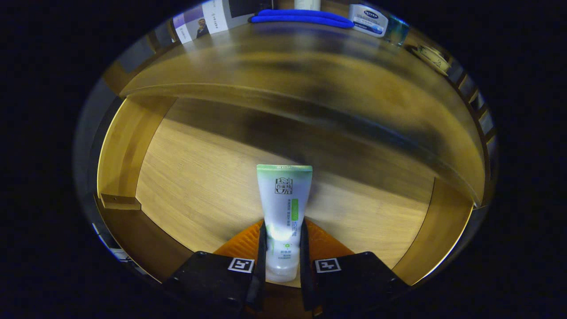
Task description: Pull open the drawer, take out the items inside it, and place them on the countertop above the cabinet.
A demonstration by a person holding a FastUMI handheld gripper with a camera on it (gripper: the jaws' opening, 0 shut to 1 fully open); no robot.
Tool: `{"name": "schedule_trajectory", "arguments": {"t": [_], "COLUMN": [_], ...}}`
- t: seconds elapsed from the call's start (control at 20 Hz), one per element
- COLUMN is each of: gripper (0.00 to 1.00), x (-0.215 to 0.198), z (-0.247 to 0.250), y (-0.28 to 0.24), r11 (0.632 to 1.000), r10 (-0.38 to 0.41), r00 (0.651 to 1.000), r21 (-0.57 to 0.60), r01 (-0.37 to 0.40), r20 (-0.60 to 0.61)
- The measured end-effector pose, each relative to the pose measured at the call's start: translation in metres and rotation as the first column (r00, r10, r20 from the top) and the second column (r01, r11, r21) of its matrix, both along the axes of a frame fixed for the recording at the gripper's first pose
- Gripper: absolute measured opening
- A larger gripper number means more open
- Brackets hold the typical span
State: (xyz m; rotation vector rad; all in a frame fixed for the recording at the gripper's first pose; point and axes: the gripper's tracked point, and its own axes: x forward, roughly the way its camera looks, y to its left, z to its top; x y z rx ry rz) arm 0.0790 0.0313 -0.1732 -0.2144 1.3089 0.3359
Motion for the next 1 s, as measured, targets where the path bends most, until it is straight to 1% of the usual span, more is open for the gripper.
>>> {"name": "schedule_trajectory", "arguments": {"t": [0.3, 0.4, 0.55, 0.9, 1.0], "gripper": [0.35, 0.36, 0.35, 0.35, 0.35], "x": [-0.015, -0.018, -0.024, -0.043, -0.04], "z": [0.019, 0.034, 0.06, 0.113, 0.125], "y": [0.002, 0.0, -0.007, -0.011, -0.013], "r11": [0.997, 0.994, 0.991, 0.971, 0.967], "r10": [0.019, 0.025, 0.037, -0.008, -0.019], "r00": [1.0, 0.998, 0.993, 0.97, 0.964], "r21": [0.077, 0.109, 0.126, 0.235, 0.249], "r01": [-0.021, -0.031, -0.052, -0.051, -0.049], "r20": [0.025, 0.059, 0.116, 0.241, 0.264]}}
